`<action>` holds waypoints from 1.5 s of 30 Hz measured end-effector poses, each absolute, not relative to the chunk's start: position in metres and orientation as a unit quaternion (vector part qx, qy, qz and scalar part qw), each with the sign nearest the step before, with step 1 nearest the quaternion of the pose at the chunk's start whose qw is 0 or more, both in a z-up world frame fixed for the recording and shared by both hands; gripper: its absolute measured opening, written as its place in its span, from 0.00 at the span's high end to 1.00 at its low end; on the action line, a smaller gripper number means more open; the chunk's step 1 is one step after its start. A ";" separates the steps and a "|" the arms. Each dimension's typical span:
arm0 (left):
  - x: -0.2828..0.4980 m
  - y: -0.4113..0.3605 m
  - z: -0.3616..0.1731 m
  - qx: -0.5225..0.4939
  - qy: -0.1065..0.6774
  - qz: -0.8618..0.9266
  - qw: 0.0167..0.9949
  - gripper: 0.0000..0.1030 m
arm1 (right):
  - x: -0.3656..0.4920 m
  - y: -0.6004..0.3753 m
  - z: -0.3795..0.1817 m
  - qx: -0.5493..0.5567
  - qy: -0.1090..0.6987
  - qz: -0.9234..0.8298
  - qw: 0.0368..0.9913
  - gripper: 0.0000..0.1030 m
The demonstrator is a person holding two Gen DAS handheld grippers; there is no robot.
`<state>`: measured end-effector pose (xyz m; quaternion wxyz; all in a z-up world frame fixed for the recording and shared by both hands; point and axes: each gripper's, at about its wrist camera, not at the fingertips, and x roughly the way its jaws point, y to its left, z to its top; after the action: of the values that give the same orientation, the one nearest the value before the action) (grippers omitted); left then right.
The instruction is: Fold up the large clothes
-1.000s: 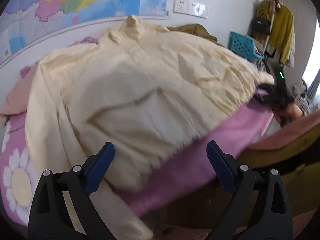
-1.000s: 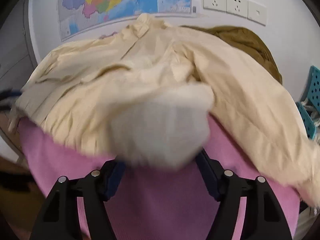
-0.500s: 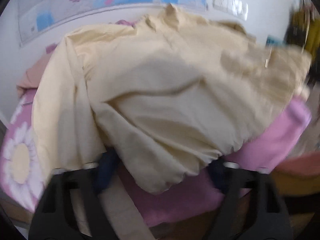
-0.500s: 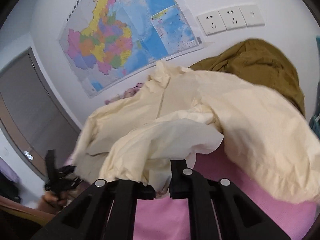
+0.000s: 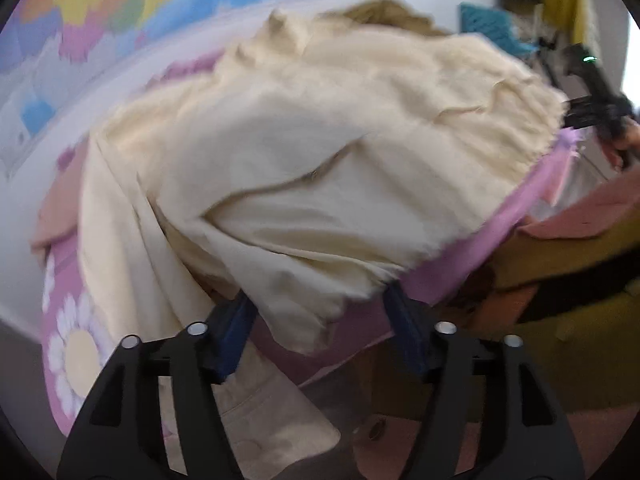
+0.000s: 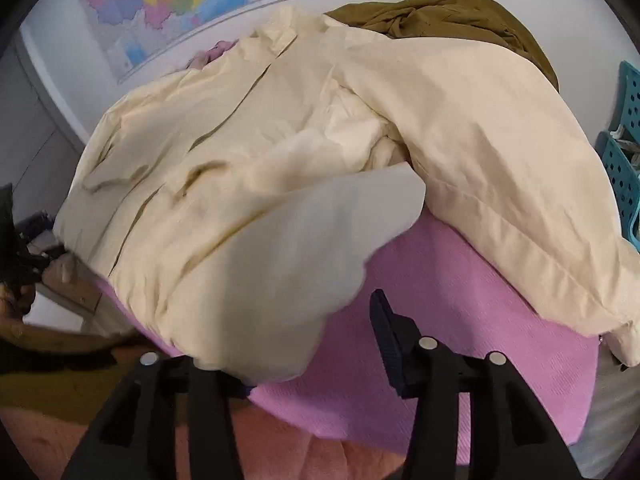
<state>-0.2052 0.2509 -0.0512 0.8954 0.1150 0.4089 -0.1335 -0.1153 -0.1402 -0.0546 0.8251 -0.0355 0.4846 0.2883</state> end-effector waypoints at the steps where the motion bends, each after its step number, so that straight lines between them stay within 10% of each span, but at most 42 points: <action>1: -0.213 0.258 -0.035 0.103 0.382 -0.156 0.905 0.37 | -0.118 -0.146 -0.046 -0.029 0.480 0.299 0.824 0.47; 5: -0.238 0.274 0.019 0.084 0.268 -0.208 0.937 0.12 | -0.137 -0.162 -0.006 -0.074 0.455 0.351 0.815 0.34; 11: -0.175 0.255 0.008 0.085 0.290 -0.221 0.927 0.14 | -0.110 -0.163 0.037 -0.048 0.358 0.338 0.869 0.22; 21: -0.067 0.184 -0.036 0.062 0.397 -0.220 0.889 0.16 | 0.014 -0.160 -0.042 -0.030 0.438 0.192 0.878 0.26; 42: 0.061 0.063 -0.034 0.069 0.430 -0.296 0.850 0.16 | -0.079 -0.370 -0.125 0.481 0.363 0.178 0.778 0.17; 43: 0.065 0.061 -0.034 0.064 0.432 -0.297 0.849 0.16 | -0.072 -0.369 -0.124 0.479 0.361 0.174 0.781 0.19; 45: 0.074 0.058 -0.033 0.054 0.436 -0.295 0.849 0.16 | -0.060 -0.363 -0.116 0.462 0.351 0.172 0.796 0.75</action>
<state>0.0736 0.0583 -0.0326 0.8485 0.0538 0.4356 -0.2955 -0.0603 -0.3630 -0.1155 0.7960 0.4623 0.3508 0.1723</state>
